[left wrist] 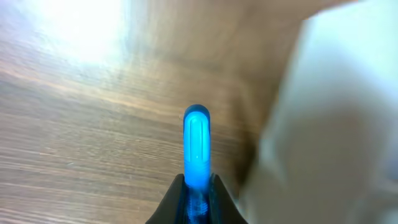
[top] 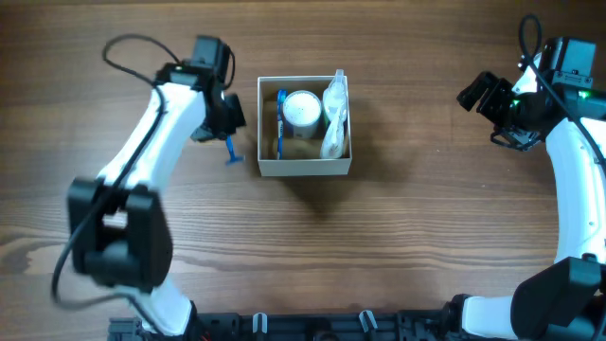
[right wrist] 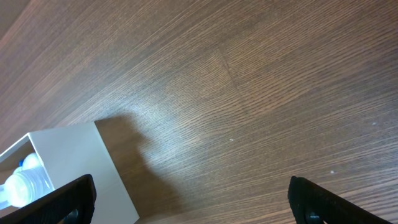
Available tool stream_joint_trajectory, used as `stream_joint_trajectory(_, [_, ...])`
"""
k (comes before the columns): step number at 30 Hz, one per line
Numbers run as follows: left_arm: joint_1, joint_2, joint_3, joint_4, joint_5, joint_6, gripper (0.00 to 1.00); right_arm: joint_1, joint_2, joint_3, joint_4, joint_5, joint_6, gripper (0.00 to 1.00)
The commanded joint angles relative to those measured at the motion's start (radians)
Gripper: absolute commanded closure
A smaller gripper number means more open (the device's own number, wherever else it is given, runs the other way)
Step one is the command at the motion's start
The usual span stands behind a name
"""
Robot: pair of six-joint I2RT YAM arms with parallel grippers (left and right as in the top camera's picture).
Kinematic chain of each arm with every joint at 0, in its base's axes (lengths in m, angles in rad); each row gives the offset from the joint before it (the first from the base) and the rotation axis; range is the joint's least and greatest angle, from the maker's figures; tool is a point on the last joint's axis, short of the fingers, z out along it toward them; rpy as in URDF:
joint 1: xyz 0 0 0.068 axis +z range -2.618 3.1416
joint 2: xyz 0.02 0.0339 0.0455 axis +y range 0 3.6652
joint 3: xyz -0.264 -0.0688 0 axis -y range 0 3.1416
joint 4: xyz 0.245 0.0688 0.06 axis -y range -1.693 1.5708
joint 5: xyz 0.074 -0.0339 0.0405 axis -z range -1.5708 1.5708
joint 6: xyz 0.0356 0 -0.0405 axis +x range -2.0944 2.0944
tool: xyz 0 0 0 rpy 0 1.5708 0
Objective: Pack container
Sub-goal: 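Grasp the blue razor with the left gripper, then lower the razor into the box's left side and release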
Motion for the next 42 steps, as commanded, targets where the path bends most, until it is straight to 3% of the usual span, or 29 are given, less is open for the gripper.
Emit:
stream_joint_trajectory(1, [-0.082, -0.153, 0.027, 0.037, 0.012, 0.021, 0.94, -0.003, 0.011, 0.005, 0.003, 0.010, -0.009, 0.00])
stream_joint_trajectory(7, [-0.185, -0.103, 0.027, 0.187, -0.015, 0.104, 0.91, -0.003, 0.011, 0.005, 0.003, 0.010, -0.009, 0.00])
stream_joint_trajectory(12, [-0.178, 0.001, 0.027, 0.230, -0.016, 0.104, 0.89, -0.003, 0.011, 0.005, 0.003, 0.010, -0.009, 0.00])
stream_joint_trajectory(16, [-0.171, -0.010, 0.027, 0.225, -0.015, 0.130, 0.45, -0.003, 0.011, 0.005, 0.003, 0.010, -0.009, 0.00])
stream_joint_trajectory(19, [-0.174, -0.081, 0.027, 0.180, -0.008, 0.126, 0.26, -0.003, 0.011, 0.005, 0.003, 0.010, -0.009, 0.00])
stream_joint_trajectory(22, [-0.187, -0.195, 0.027, 0.137, 0.005, 0.118, 0.00, -0.003, 0.011, 0.005, 0.003, 0.010, -0.010, 0.00])
stream_joint_trajectory(32, [-0.265, -0.569, 0.027, 0.005, -0.039, 0.135, 0.00, -0.003, 0.011, 0.005, 0.003, 0.010, -0.009, 0.00])
stream_joint_trajectory(37, [-0.265, -0.626, 0.027, -0.077, -0.157, 0.134, 0.00, -0.003, 0.011, 0.005, 0.003, 0.010, -0.009, 0.00])
stream_joint_trajectory(42, [-0.227, -0.648, 0.006, -0.051, -0.206, 0.153, 0.00, -0.003, 0.011, 0.005, 0.003, 0.010, -0.009, 0.00])
